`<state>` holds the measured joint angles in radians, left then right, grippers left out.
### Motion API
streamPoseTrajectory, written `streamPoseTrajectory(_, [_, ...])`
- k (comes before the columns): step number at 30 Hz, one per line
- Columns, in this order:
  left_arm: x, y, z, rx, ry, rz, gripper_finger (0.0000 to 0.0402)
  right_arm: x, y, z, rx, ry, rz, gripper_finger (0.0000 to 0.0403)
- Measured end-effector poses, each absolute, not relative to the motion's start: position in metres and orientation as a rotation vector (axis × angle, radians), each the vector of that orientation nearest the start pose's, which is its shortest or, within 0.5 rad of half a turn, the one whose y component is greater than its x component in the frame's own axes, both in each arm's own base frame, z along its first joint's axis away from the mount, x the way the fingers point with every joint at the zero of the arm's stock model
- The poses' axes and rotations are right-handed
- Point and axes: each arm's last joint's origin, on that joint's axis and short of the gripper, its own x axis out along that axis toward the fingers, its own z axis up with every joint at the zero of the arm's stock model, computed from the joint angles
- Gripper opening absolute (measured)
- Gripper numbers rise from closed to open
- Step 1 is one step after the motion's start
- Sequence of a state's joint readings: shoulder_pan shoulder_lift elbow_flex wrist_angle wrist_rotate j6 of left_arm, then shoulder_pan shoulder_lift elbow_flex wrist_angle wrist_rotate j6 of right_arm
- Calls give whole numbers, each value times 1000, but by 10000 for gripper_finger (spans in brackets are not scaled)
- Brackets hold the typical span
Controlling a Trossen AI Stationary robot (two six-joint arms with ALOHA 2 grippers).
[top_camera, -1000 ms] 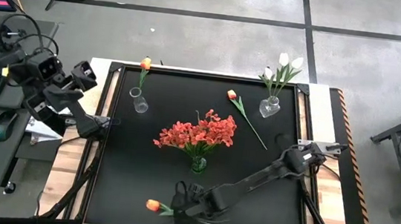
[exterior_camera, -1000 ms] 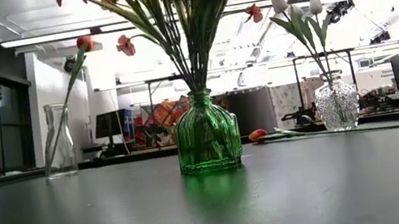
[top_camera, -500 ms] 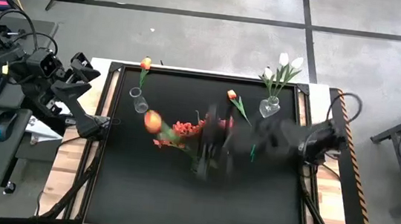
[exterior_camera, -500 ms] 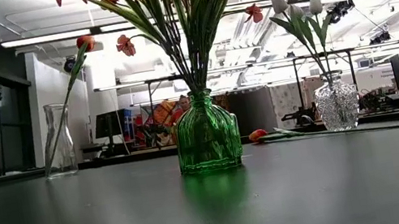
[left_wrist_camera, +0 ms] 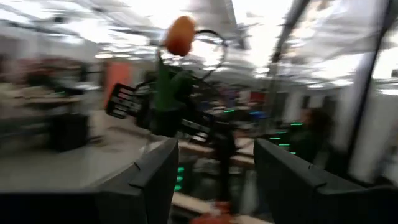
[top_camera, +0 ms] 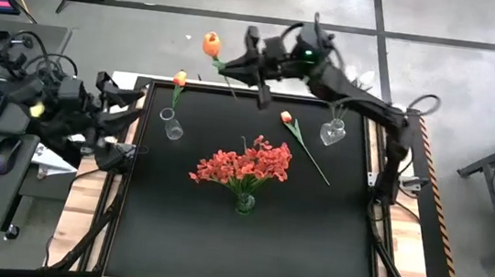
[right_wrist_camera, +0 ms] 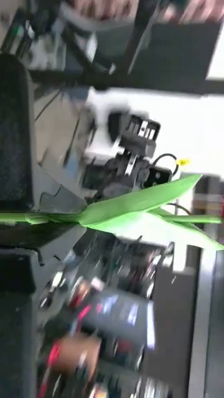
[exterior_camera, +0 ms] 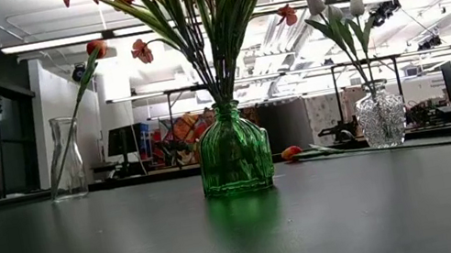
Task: Sort flowers into vase by color
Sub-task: Put the bottom light orange flower into the left transparent vase
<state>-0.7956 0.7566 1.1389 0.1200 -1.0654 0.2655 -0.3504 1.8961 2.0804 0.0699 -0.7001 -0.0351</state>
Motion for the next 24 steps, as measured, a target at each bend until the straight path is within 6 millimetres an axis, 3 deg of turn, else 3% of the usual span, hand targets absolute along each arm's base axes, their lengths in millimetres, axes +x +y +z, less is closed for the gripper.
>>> streamPoseTrajectory(4, [110, -60, 465, -120, -203, 492, 195, 436, -152, 444, -82, -289, 449, 0])
streamPoseTrajectory(10, [136, -58, 457, -72, -165, 642, 195, 481, -170, 379, 55, -376, 470, 0])
streamPoseTrajectory(13, [142, -55, 457, -47, -197, 564, 194, 496, -173, 349, 132, -438, 444, 0])
streamPoseTrajectory(17, [143, -48, 463, -7, -297, 307, 181, 511, -177, 313, 226, -483, 386, 0])
streamPoseTrajectory(21, [127, -28, 471, 11, -394, 172, 147, 520, -168, 297, 248, -504, 341, 0])
streamPoseTrajectory(24, [118, -17, 475, 37, -371, 146, 99, 526, -159, 293, 213, -511, 307, 0])
